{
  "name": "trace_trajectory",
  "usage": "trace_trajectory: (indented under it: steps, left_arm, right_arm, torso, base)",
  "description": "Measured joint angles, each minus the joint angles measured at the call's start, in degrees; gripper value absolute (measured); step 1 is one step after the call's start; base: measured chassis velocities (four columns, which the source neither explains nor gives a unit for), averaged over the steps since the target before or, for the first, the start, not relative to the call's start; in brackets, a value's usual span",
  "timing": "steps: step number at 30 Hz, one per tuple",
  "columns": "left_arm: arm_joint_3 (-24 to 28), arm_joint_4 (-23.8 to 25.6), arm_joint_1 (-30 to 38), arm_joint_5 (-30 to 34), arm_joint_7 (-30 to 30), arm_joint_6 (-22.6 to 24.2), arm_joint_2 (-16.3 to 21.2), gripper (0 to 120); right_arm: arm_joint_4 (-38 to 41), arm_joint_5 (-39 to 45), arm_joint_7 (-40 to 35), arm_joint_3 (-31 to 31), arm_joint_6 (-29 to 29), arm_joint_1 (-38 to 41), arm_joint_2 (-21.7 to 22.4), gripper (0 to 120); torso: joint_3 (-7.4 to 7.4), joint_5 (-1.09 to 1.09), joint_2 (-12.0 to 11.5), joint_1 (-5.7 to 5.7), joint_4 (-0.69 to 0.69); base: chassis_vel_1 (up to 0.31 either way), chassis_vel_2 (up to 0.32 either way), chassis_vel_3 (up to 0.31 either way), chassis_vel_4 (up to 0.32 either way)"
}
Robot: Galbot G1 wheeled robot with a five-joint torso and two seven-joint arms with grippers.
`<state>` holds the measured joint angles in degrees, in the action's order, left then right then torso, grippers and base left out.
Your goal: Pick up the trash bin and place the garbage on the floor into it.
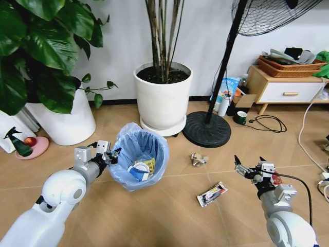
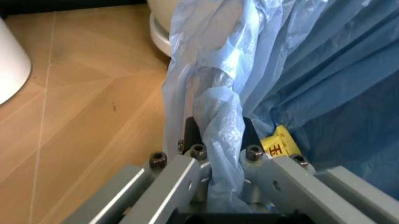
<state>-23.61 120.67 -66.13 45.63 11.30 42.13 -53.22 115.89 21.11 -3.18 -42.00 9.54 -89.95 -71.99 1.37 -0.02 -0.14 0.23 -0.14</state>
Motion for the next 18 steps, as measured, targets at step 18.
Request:
trace_trajectory:
  steps: [18]
  left_arm:
    - [0.2,0.1,-0.3,-0.4,0.0,0.0,0.0,0]
  right_arm:
    - [-12.4,7.5,-2.7,5.1,1.0,3.1,-0.2,100]
  torso:
    - [0.0,-0.01,0.0,0.0,0.02]
  base:
    - [-0.004,-0.004,0.007,0.006]
